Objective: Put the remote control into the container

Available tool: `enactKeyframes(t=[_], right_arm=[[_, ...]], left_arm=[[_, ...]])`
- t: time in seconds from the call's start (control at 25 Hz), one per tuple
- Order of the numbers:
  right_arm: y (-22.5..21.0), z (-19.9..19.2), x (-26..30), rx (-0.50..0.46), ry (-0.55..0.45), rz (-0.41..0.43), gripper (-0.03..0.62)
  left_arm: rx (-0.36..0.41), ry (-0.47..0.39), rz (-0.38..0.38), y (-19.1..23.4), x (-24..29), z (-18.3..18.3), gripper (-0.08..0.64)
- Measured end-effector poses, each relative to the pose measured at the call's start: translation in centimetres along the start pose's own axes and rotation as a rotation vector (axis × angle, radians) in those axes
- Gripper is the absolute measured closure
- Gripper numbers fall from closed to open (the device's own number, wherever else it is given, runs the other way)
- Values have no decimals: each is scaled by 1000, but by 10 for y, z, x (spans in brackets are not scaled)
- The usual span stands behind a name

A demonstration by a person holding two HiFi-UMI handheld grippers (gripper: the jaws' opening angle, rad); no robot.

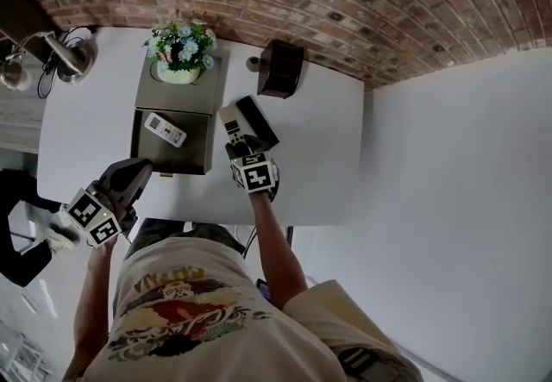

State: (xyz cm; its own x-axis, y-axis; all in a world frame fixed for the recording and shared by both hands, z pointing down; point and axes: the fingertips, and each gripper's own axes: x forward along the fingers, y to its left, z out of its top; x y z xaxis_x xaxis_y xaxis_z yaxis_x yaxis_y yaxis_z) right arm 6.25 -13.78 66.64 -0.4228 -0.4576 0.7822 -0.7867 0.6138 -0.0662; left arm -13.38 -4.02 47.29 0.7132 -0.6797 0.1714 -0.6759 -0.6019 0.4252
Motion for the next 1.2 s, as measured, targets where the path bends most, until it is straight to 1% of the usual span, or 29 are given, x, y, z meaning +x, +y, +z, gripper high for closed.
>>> enactKeyframes(t=[0.32, 0.52, 0.76, 1.0, 1.2], right_arm=[[27, 25, -14, -48, -35, 11, 383], [45, 32, -18, -77, -42, 22, 383], [68, 34, -19, -95, -30, 45, 383], [78, 40, -15, -114, -56, 49, 383], [95, 45, -17, -131, -25, 76, 383]], left_arm=[[13, -11, -47, 5, 3, 7, 554], [14, -11, -69, 11, 1, 9, 554], [20, -4, -81, 23, -5, 11, 554], [26, 5, -92, 29, -9, 11, 554], [21, 9, -89, 34, -15, 9, 554]])
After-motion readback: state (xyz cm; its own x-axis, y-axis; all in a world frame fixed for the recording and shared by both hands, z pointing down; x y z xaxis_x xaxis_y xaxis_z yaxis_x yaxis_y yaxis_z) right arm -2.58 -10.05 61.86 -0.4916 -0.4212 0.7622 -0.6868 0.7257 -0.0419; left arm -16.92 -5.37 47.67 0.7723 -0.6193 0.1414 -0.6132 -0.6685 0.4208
